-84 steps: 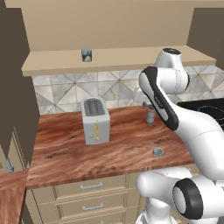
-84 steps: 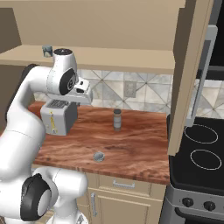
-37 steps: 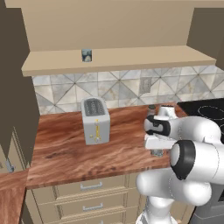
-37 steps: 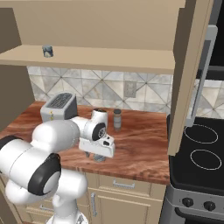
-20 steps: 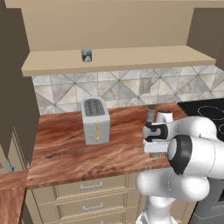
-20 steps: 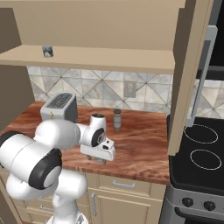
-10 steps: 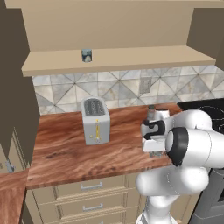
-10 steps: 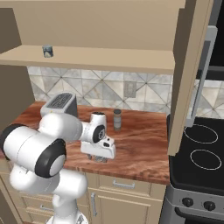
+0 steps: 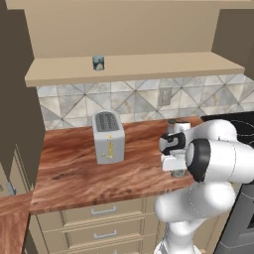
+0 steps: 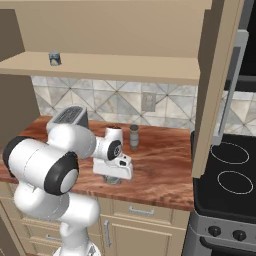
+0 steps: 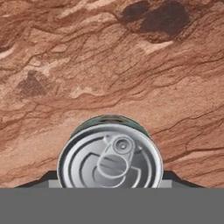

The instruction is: Restock the canned food cabinet by taking the new fresh canned food from the counter and placing it in the cabinet. Then, take the old canned food from the cabinet and place it on the counter.

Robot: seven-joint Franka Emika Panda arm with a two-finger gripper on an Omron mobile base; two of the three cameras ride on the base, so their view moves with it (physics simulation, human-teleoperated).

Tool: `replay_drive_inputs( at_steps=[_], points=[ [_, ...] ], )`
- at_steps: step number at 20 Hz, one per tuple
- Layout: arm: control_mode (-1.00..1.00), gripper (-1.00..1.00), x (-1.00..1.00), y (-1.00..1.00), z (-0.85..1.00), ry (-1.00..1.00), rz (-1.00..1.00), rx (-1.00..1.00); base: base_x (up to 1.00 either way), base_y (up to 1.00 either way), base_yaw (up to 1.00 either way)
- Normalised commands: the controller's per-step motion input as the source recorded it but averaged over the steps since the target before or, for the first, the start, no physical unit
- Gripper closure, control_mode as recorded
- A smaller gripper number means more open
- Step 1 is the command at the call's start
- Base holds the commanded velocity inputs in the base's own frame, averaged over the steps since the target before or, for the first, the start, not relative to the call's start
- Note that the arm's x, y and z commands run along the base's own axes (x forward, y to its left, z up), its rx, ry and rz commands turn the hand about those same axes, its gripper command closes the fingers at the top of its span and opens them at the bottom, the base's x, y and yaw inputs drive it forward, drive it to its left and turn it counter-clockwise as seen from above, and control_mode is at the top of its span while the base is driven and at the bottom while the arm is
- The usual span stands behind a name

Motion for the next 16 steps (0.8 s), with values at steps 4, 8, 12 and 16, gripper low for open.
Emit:
replay_drive_inputs(
  at_steps=[4,8,12,16],
  points=[
    [-1.0,1.0,-0.08,0.03,0.25,-0.16,0.0,0.0,0.0,0.0,0.0],
    [-1.0,1.0,-0.52,0.14,0.87,-0.5,0.0,0.0,0.0,0.0,0.0],
    [-1.0,1.0,-0.78,0.06,1.0,-0.62,0.03,0.0,0.0,0.0,0.0],
    [-1.0,1.0,-0.96,0.05,1.0,-0.58,0.01,0.0,0.0,0.0,0.0]
  ],
)
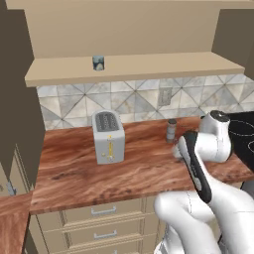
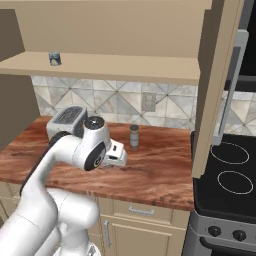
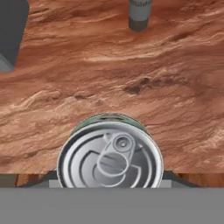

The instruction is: Restock the canned food cabinet by taking the new fresh canned food from the counter and placing it in the cabinet. Then, take the old canned food from the cabinet and place it on the counter.

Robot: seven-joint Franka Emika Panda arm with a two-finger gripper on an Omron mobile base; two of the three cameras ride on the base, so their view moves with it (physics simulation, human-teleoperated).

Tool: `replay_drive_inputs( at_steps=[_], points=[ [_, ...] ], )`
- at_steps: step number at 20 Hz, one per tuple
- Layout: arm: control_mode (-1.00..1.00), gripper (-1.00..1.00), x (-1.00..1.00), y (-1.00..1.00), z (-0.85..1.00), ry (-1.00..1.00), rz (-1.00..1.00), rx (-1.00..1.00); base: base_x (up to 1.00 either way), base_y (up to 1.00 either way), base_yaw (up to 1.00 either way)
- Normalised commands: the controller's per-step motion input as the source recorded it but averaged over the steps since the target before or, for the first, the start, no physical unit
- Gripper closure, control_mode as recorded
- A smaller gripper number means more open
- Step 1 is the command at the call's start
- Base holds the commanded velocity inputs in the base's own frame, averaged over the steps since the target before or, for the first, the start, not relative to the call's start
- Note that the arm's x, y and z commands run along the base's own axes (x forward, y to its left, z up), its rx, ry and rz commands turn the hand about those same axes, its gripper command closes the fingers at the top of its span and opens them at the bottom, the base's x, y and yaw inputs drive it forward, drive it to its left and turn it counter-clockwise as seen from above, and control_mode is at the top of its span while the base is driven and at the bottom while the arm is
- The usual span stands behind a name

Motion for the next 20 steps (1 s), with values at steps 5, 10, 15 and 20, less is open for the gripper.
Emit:
replay_drive_inputs(
  at_steps=[5,10,15,20],
  points=[
    [-1.0,1.0,-0.79,0.16,1.0,-0.5,0.0,-0.02,0.0,0.0,0.0],
    [-1.0,1.0,-0.43,0.2,1.0,-0.37,0.0,-0.03,0.0,0.0,0.0],
    [-1.0,1.0,-0.04,0.25,1.0,-0.12,0.0,-0.03,0.0,0.0,0.0],
    [-1.0,1.0,0.33,0.32,1.0,-0.01,0.0,-0.01,0.0,0.0,0.0]
  ],
)
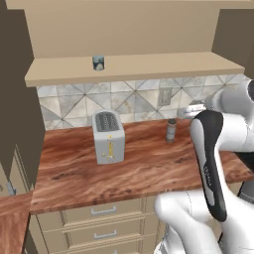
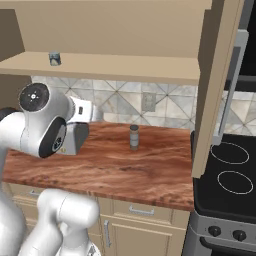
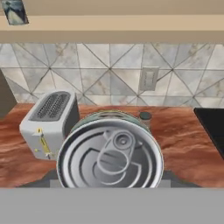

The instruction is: Restock the canned food cabinet by taking the new fresh canned food from the counter and placing it in the cabinet. Then, take the old canned food from the cabinet and place it on the counter.

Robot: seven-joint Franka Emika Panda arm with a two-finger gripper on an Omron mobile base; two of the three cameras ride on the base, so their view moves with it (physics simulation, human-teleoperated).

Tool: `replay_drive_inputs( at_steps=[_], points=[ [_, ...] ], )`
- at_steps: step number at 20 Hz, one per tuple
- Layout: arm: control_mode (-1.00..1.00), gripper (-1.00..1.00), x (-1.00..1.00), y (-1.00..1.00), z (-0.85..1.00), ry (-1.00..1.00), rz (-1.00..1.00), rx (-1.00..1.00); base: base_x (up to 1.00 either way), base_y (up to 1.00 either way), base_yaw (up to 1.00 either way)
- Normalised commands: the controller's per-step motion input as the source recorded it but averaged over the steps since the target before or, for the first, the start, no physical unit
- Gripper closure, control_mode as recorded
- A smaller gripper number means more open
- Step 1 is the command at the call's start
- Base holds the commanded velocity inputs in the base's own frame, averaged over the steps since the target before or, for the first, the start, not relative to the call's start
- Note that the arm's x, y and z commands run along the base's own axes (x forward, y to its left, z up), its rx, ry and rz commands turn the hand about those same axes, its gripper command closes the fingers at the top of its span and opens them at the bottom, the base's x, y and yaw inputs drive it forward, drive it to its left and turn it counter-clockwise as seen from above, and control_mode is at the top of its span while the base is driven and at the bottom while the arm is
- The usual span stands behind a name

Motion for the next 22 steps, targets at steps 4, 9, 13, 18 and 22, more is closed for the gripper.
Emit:
replay_drive_inputs(
  at_steps=[4,9,13,18,22],
  points=[
    [-1.0,1.0,0.7,0.12,1.0,0.0,0.0,0.0,0.0,0.0,0.0],
    [-1.0,1.0,0.14,0.0,0.44,-0.07,0.0,0.0,0.0,0.0,0.0],
    [-1.0,1.0,0.43,-0.05,0.0,-0.05,-0.01,0.0,0.0,0.0,0.0],
    [-1.0,1.0,0.88,-0.05,0.0,-0.02,-0.05,0.0,0.0,0.0,0.0],
    [-1.0,1.0,1.0,-0.07,0.0,0.0,-0.07,0.0,0.0,0.0,0.0]
  ],
)
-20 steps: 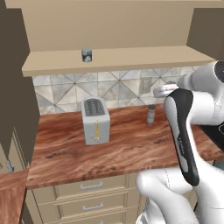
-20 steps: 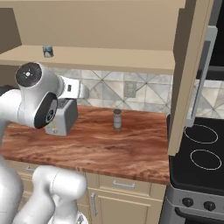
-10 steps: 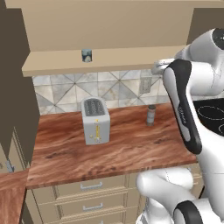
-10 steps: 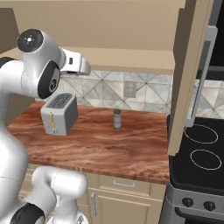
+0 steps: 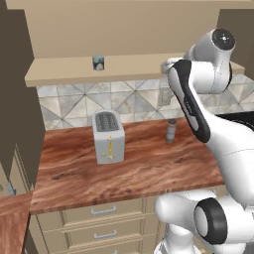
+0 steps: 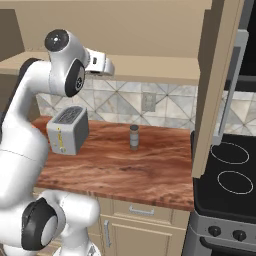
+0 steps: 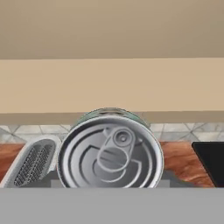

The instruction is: Restock the canned food cabinet by taking the new fresh canned food from the counter and placing it in the cabinet. Then, take the old canned food from the cabinet and place it on the counter.

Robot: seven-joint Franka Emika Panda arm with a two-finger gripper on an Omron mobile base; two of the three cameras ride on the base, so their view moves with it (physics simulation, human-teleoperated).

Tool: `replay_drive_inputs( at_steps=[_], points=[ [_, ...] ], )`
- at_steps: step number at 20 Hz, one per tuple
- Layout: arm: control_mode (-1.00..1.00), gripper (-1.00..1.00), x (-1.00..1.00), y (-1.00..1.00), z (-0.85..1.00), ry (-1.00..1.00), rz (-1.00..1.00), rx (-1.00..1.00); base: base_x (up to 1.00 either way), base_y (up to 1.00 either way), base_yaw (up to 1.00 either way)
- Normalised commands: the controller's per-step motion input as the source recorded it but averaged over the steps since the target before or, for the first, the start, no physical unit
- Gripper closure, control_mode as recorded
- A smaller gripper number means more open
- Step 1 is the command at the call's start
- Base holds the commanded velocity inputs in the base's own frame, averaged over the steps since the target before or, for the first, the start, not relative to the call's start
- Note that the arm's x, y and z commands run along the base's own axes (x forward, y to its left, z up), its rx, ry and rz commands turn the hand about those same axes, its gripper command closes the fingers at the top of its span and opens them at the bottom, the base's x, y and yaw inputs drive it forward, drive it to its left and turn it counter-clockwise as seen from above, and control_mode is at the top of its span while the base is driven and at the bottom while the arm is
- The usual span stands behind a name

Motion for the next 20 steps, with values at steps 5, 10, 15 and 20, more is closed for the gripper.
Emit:
replay_drive_inputs(
  at_steps=[5,10,15,20],
  points=[
    [-1.0,1.0,1.0,-0.01,0.0,0.0,-0.08,0.0,0.0,0.0,0.0],
    [-1.0,1.0,1.0,0.0,0.0,0.0,-0.07,0.0,0.0,0.0,0.0],
    [-1.0,1.0,1.0,0.0,-0.07,0.0,-0.07,0.0,0.0,0.0,0.0],
    [-1.0,-1.0,0.93,-0.05,-0.25,0.0,-0.02,0.0,0.0,0.0,0.0]
  ],
)
